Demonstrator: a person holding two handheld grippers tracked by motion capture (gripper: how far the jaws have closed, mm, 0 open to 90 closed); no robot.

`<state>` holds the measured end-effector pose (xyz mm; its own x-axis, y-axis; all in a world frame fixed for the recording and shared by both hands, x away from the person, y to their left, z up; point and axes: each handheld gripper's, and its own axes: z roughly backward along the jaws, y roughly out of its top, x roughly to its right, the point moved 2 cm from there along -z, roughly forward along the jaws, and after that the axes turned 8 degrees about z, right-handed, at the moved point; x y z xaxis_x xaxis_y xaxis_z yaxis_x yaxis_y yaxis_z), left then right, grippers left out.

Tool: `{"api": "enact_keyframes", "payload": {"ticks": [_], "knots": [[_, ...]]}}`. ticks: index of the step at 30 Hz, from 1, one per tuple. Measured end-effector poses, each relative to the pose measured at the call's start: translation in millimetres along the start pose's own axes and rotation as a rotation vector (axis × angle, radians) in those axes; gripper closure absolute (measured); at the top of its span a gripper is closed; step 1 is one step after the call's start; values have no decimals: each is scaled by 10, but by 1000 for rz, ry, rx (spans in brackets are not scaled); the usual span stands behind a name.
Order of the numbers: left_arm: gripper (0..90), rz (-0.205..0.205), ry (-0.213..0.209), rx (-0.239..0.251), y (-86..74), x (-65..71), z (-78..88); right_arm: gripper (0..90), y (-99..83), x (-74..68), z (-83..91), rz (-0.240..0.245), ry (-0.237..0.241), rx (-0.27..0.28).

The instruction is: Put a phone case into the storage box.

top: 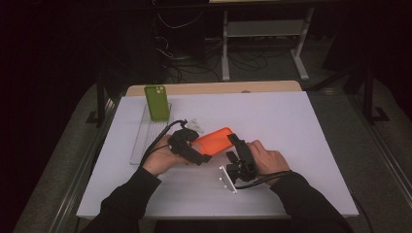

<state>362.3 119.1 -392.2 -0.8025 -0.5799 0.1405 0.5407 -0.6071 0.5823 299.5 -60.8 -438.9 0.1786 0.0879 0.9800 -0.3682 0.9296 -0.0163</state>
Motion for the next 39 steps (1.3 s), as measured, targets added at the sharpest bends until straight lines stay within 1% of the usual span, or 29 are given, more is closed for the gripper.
{"api": "enact_keyframes", "payload": {"ticks": [3,6,8,9,10,12,13,15,16,17,18,22,26,28,30,35,37,38,39], "knots": [[154,2,-3,2,-1,4,-4,302,15,-15,-8,15,7,-4],[154,-6,-4,-1,-2,6,-7,375,27,-38,-26,25,-3,-4],[154,-7,-2,4,-4,19,-10,422,33,-46,-32,26,-3,-3],[154,-15,0,4,-1,19,-8,439,36,-47,-33,24,-5,-3],[154,-2,-6,16,1,31,-15,457,38,-47,-34,24,-4,1],[154,1,-9,18,2,42,-13,488,46,-52,-39,22,2,2],[154,-11,-9,10,2,38,-8,505,50,-60,-40,21,8,1],[154,-17,-7,7,2,40,-10,538,55,-77,-44,26,-5,3],[154,2,-11,27,1,56,-27,556,58,-83,-45,26,-7,3],[154,-18,-11,11,1,46,-17,574,60,-82,-44,26,-6,3],[154,-22,-9,7,2,44,-15,592,63,-82,-43,25,-5,4],[153,-17,-12,13,3,45,-9,682,69,-78,-31,22,-7,14],[153,-17,-11,14,4,46,-7,732,70,-76,-29,23,-2,15],[152,-2,-15,28,7,60,-14,754,73,-81,-28,23,-5,17],[151,-12,-14,29,6,60,-16,769,74,-81,-28,30,-4,15],[147,-20,-22,35,6,53,-6,776,71,-81,-18,29,-11,20],[142,-10,-27,42,1,55,-4,778,69,-75,-14,35,-21,22],[139,-15,-28,47,-2,55,-3,779,67,-73,-11,40,-25,24],[135,-13,-27,66,-4,61,-7,779,67,-76,-8,35,-28,25]]}}
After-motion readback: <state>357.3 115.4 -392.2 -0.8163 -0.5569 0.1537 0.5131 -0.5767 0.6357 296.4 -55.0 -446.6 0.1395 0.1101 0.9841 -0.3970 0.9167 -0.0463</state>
